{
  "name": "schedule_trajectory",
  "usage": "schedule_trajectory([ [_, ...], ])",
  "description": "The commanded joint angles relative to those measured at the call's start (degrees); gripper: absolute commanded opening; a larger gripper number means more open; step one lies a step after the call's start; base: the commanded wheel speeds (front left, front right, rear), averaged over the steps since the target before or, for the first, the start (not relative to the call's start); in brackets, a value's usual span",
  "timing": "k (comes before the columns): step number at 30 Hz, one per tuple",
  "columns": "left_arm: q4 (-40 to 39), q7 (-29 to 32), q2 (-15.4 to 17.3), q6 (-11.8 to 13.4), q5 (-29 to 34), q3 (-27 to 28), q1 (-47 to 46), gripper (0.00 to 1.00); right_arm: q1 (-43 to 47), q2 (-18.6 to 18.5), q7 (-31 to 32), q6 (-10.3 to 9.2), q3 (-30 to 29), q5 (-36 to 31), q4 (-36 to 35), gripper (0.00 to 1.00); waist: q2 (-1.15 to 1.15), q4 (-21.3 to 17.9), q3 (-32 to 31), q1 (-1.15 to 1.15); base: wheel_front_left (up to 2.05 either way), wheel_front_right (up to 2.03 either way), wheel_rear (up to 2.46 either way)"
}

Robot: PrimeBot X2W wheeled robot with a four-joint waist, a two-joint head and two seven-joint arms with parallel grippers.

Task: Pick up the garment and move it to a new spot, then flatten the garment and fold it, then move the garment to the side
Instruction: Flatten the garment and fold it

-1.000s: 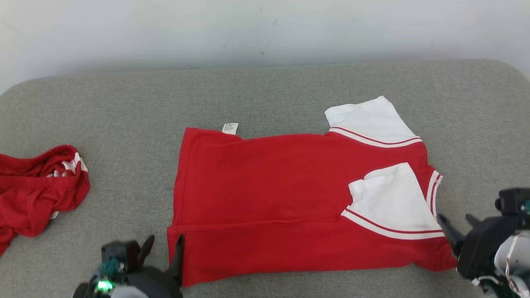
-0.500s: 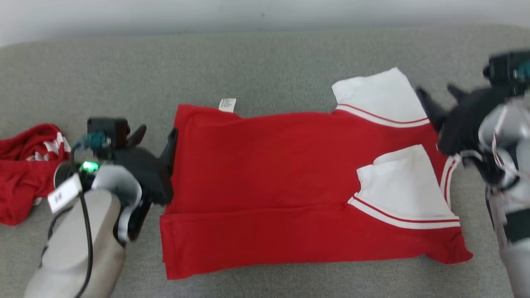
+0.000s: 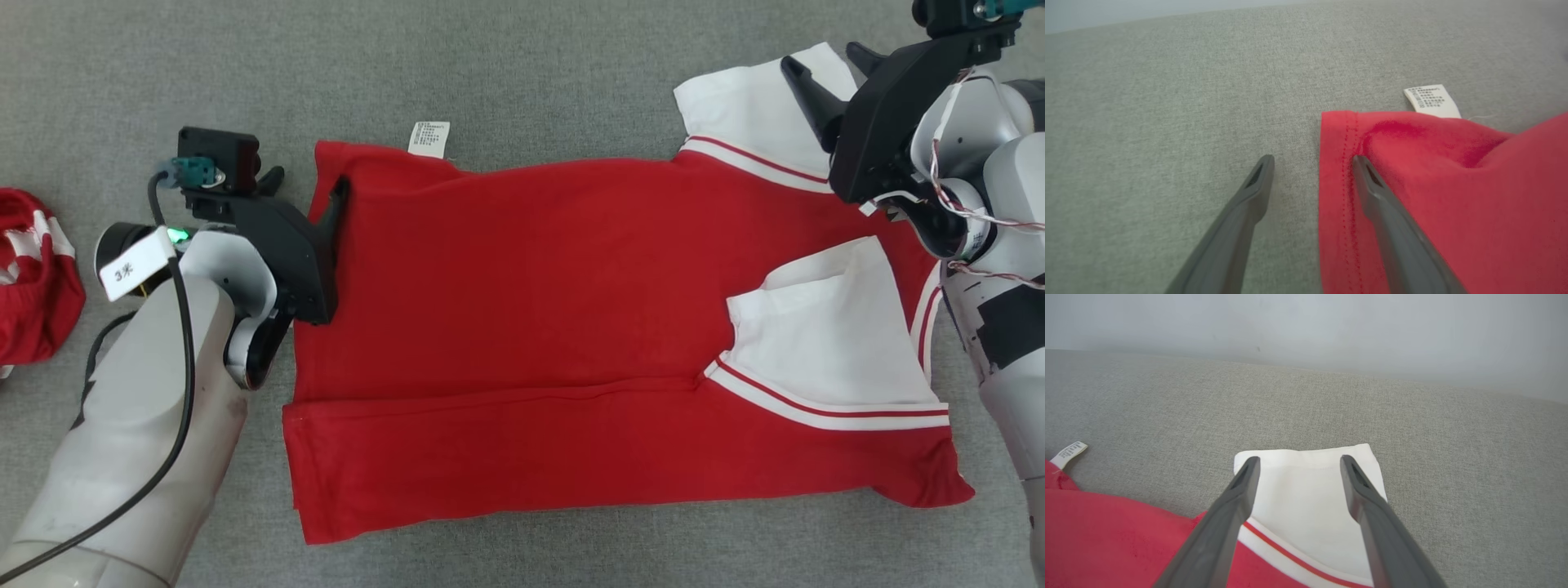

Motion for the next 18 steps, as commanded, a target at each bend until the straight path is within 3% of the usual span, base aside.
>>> schedule_trajectory([
  [1, 1.12, -0.36, -0.07, -0.39, 0.31, -0.24, -1.27, 1.00, -0.84, -0.59, -0.67, 0.02, 0.85, 0.66, 0.93, 1.00, -0.02, 0.15, 0.87, -0.02, 0.00, 0.00, 0.00],
  [8, 4.55, 1.95, -0.16, -2.80, 0.57, -1.93, -4.82, 1.00, -2.96, -2.75, -1.56, 0.02, 3.68, 2.63, 5.20, 1.00, -0.02, 0.25, 1.82, -0.02, 0.00, 0.00, 0.00],
  [18, 4.67, 1.71, -0.02, -2.46, 0.81, -2.47, -7.63, 1.00, -3.69, -4.45, -4.01, 0.02, 5.62, 5.22, 8.74, 1.00, -0.02, 0.81, 0.43, -0.02, 0.00, 0.00, 0.00],
])
